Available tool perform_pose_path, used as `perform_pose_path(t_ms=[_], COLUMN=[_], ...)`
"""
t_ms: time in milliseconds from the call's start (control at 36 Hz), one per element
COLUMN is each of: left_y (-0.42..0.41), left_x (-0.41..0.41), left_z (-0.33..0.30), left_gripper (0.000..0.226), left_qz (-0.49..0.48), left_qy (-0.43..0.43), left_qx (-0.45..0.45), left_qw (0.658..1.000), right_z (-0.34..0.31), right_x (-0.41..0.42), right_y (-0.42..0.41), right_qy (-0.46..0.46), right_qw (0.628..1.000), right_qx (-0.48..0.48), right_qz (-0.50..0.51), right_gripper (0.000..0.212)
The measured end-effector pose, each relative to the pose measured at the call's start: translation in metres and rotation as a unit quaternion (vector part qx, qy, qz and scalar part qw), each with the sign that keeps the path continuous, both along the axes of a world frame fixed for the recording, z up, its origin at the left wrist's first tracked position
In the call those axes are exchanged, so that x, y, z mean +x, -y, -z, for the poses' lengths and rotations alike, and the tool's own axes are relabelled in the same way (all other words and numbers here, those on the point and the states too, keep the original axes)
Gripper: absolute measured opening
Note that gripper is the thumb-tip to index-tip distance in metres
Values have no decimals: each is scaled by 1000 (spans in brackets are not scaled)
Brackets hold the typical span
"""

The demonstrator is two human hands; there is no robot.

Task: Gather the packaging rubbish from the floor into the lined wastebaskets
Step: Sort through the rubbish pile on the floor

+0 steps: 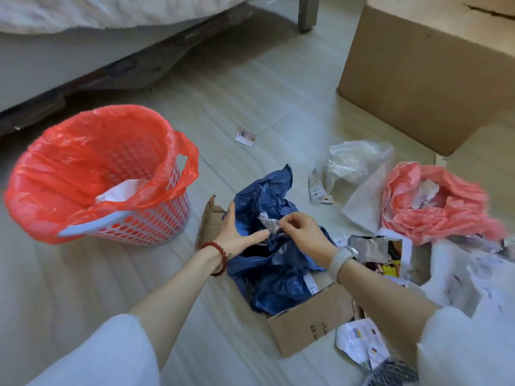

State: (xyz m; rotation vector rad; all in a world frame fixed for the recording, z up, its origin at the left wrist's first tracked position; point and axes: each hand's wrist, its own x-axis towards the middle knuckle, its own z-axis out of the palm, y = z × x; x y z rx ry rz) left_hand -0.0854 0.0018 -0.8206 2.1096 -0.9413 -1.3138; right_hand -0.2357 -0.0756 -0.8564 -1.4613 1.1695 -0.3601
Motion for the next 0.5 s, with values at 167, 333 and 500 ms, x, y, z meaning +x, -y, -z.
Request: perform_pose_path(t_ms=[167, 333, 500], left_y=[16, 34, 43], left_x=[-14, -3, 6], left_z=[-1, -21, -29], left_gripper=[113, 65, 58], left_qz=[-163, -40, 158], left_qy=[-19, 86, 234], left_qx=[-12, -78, -153], left_qw=[986, 992, 947], right_z=[-7, -25, -70], right_x=[-1, -17, -27], right_y=[-26, -39, -4], right_qy=[117, 29, -104], right_qw=[988, 985, 826], right_qx=[97, -170, -554], right_qz=[16, 25, 6], right_gripper=[15, 12, 61])
